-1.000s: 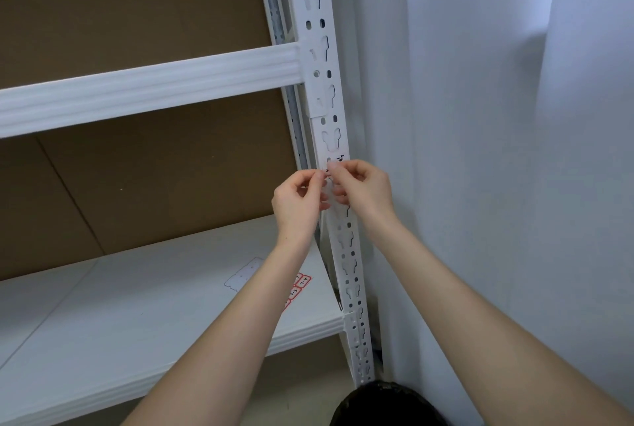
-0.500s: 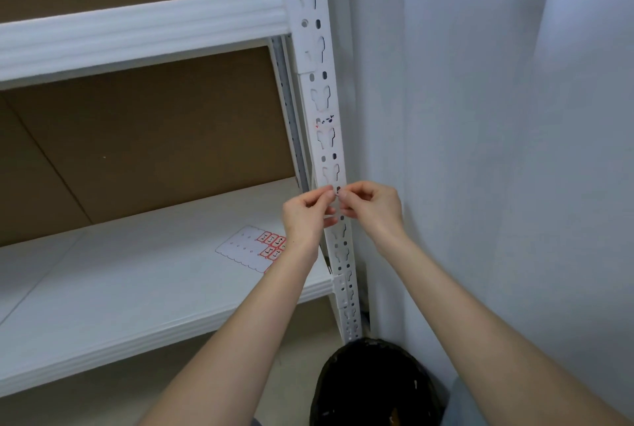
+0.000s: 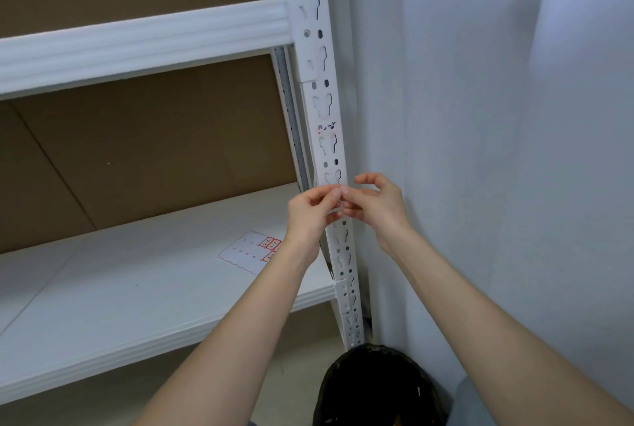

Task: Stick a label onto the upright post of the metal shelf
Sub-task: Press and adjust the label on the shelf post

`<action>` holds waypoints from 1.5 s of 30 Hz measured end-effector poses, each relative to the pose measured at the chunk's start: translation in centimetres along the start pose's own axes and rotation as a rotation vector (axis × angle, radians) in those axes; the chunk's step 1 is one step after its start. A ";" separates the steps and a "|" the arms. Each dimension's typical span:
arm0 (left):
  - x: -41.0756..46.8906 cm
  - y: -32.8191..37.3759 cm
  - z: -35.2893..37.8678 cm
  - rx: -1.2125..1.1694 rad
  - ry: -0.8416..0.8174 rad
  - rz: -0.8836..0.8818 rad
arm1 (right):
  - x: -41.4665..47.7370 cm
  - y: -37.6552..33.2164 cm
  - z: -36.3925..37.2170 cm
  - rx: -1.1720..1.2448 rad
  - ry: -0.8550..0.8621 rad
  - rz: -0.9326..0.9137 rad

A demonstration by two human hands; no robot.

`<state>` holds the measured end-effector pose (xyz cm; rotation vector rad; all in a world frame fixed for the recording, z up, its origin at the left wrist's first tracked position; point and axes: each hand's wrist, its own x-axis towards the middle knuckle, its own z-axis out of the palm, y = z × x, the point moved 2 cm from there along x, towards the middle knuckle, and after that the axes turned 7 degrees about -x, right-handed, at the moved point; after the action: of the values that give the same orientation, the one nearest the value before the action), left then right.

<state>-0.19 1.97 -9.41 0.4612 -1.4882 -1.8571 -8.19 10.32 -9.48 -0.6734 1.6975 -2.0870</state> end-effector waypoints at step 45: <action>4.5 7.5 2.0 1.232 0.288 0.909 | 4.1 -5.3 2.5 -0.279 0.257 -0.233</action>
<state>-2.39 -0.56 -1.11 0.4304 -2.0019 -0.0579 -10.02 7.10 -3.36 -0.7411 2.1755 -2.1901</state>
